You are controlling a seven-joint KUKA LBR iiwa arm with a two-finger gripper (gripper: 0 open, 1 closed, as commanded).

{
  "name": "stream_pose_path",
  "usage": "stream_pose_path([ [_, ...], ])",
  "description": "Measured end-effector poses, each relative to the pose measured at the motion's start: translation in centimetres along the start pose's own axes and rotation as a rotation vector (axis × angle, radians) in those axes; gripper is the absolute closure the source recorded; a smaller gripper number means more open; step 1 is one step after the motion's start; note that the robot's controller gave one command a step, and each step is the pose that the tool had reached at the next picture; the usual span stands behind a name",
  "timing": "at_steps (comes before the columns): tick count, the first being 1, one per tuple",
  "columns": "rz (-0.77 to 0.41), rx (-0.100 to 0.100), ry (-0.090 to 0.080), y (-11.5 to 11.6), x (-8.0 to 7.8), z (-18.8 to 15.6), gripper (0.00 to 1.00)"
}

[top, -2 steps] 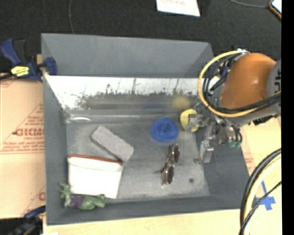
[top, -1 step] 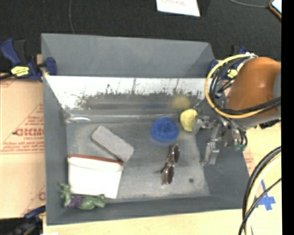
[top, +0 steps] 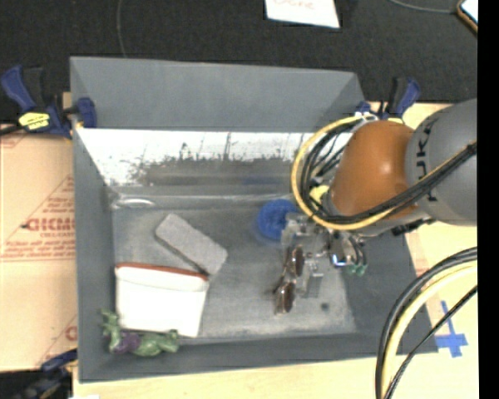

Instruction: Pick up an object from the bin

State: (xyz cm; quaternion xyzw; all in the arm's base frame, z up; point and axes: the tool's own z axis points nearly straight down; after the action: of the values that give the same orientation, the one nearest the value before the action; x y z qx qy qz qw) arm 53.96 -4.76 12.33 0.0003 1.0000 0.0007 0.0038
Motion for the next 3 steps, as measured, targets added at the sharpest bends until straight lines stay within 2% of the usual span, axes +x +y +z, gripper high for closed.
stream_pose_path([
  [1, 0.200, 0.009, -0.011, -1.9, -0.5, 3.8, 0.00],
  [2, 0.213, 0.008, -0.008, -1.2, 0.1, 4.4, 0.00],
  [3, 0.247, 0.010, -0.016, -5.6, -1.6, 3.3, 0.00],
])
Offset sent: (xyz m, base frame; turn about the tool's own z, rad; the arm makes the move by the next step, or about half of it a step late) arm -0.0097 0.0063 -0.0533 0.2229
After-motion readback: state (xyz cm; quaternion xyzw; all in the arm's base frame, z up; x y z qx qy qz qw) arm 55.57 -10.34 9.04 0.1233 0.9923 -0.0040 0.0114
